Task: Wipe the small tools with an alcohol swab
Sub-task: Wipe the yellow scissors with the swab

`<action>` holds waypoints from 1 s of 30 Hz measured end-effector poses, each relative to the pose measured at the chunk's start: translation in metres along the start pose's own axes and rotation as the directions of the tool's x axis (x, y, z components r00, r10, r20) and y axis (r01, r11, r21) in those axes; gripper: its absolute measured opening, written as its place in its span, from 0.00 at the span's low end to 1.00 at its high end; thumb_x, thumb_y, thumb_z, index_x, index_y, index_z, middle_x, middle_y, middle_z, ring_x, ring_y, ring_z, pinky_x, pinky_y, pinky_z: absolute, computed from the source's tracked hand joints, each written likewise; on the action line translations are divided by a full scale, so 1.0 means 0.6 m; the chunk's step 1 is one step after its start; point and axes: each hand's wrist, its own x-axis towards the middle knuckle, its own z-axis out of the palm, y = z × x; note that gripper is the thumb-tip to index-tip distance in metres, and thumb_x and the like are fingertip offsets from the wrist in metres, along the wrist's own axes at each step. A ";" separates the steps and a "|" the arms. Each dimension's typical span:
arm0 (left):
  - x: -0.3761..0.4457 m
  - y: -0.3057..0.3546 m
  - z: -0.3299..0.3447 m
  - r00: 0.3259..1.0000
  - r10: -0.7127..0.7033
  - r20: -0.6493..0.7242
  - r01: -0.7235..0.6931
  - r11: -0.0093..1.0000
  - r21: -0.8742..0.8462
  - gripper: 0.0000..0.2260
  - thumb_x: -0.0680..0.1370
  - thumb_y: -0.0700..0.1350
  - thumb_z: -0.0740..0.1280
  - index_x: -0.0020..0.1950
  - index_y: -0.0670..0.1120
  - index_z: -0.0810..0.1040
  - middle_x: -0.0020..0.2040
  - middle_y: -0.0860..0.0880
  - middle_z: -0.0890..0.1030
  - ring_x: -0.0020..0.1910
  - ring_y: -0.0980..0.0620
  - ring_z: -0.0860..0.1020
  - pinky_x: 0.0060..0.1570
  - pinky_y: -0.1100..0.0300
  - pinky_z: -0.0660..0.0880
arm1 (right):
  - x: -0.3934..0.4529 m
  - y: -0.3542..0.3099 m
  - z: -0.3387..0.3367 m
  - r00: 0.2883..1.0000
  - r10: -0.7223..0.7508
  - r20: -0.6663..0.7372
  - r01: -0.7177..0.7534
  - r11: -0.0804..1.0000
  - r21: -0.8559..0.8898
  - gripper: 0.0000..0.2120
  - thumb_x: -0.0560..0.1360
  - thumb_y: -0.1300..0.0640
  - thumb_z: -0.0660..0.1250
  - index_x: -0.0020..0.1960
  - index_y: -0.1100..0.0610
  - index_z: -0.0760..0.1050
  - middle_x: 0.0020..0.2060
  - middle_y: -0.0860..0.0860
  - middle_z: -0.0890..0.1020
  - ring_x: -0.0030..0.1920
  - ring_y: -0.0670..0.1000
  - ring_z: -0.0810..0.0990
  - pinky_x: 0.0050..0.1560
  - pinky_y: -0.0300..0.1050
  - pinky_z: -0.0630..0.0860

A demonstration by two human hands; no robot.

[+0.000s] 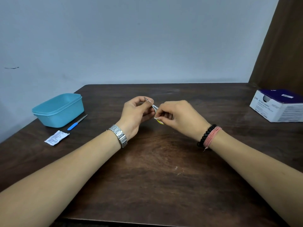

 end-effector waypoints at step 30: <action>0.006 0.002 -0.007 0.998 -0.012 0.060 0.014 1.000 -0.028 0.06 0.78 0.37 0.68 0.42 0.44 0.79 0.36 0.49 0.77 0.36 0.53 0.78 0.41 0.60 0.80 | 0.003 0.033 -0.017 0.989 0.109 -0.095 -0.112 0.993 -0.032 0.03 0.73 0.60 0.71 0.44 0.53 0.81 0.36 0.45 0.81 0.37 0.44 0.77 0.42 0.49 0.78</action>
